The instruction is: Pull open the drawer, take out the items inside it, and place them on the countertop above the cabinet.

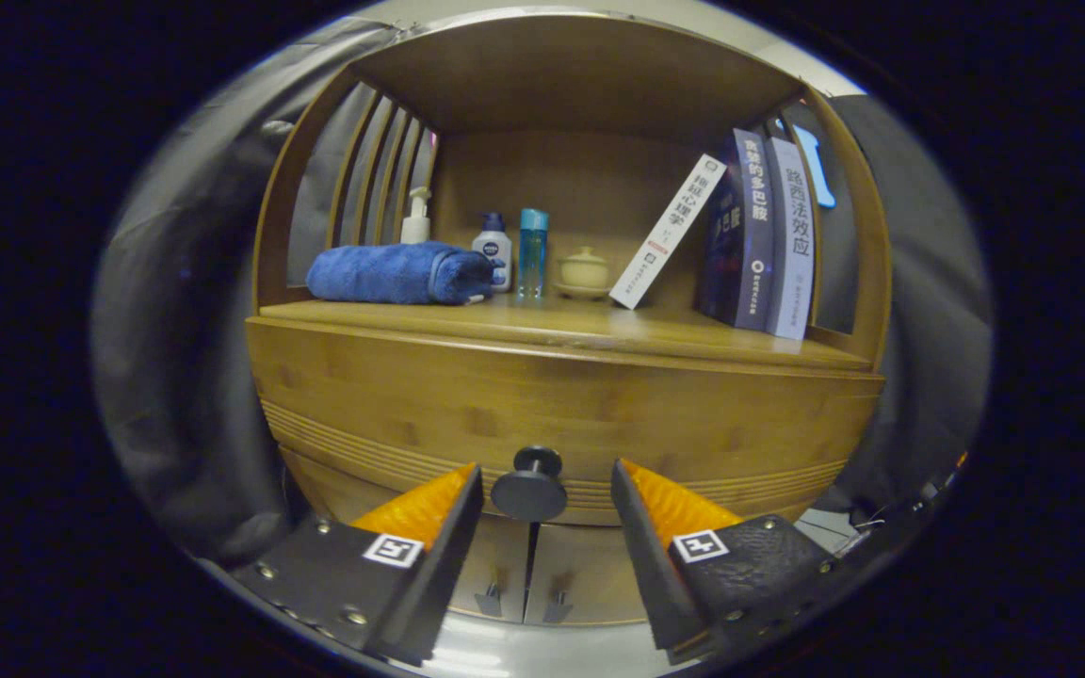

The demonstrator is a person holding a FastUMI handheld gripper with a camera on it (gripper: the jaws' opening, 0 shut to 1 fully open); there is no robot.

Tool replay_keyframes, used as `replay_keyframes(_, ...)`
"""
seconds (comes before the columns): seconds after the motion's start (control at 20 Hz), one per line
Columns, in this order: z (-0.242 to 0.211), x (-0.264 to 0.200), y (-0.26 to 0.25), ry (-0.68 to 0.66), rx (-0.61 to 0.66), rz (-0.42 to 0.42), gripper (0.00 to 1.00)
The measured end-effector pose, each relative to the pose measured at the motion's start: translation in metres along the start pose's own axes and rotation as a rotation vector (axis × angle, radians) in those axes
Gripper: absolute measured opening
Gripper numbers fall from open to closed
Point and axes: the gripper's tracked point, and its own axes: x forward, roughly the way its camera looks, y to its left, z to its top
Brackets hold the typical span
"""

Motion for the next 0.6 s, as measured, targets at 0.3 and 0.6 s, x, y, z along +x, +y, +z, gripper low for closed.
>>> replay_keyframes(0.3,-0.008,0.012,0.010,0.003,-0.049,-0.005,0.55)
replay_keyframes(0.6,-0.004,0.007,0.007,-0.006,-0.018,-0.028,0.44)
